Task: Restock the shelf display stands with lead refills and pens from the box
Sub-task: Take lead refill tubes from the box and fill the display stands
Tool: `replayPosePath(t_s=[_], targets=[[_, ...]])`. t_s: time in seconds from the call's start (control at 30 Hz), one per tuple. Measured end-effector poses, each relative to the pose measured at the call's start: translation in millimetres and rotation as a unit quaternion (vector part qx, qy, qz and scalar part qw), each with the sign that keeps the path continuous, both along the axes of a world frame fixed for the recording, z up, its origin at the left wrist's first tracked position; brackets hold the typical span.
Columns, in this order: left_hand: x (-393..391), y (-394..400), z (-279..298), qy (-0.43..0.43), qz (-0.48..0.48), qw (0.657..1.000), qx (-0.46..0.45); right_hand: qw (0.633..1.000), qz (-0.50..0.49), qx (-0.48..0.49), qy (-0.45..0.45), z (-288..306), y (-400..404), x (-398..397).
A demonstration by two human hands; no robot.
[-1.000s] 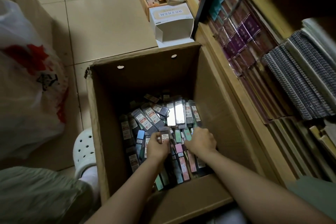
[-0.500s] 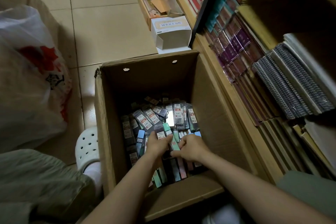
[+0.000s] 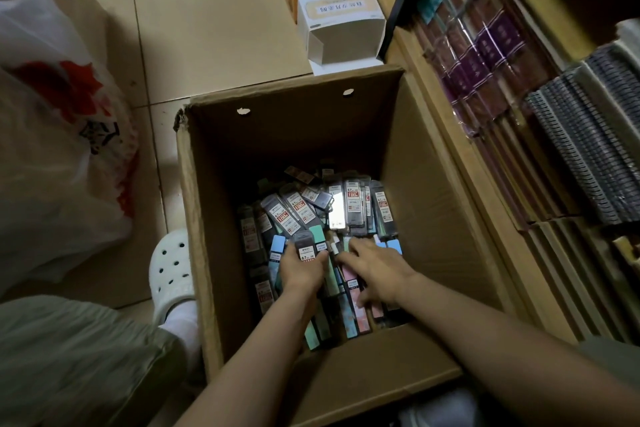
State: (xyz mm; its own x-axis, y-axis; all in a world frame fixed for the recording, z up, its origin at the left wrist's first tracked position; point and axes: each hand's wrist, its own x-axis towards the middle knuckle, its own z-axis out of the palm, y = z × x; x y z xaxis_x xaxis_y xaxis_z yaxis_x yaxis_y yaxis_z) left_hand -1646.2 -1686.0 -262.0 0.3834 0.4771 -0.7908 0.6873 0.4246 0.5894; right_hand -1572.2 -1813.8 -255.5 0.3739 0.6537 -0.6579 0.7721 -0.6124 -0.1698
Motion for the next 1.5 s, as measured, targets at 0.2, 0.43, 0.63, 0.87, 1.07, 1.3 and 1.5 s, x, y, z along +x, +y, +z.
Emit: replayPosePath(t_s=[0.2, 0.43, 0.63, 0.87, 1.07, 1.3, 1.5], targets=[[-4.2, -3.1, 2.7, 0.023, -0.003, 1.000, 0.012, 0.991, -0.123, 0.049, 0.015, -3.2, -7.8, 9.7], [-9.8, -1.9, 9.9, 0.032, -0.035, 0.999, 0.016, 0.977, -0.196, 0.078, -0.004, -4.2, -4.5, 4.8], [-15.0, -5.1, 11.8, 0.032, -0.056, 0.998, 0.010, 0.957, -0.273, 0.085, 0.038, -5.2, 3.3, 0.0], [1.7, 8.9, 39.9, -0.014, -0.099, 0.994, -0.032, 0.895, -0.386, 0.209, 0.077, 38.8, 3.5, 15.8], [53.0, 34.7, 143.2, -0.156, -0.307, 0.939, -0.003, 0.868, -0.379, 0.321, 0.019, 165.5, -7.9, 52.5], [109.8, 33.3, 280.8, -0.294, -0.441, 0.845, 0.071, 0.795, -0.406, 0.449, -0.053, 315.0, -44.5, 62.4], [130.7, 7.0, 341.0, -0.396, -0.451, 0.799, 0.024, 0.759, -0.412, 0.485, -0.135, 379.3, -75.8, 56.5]])
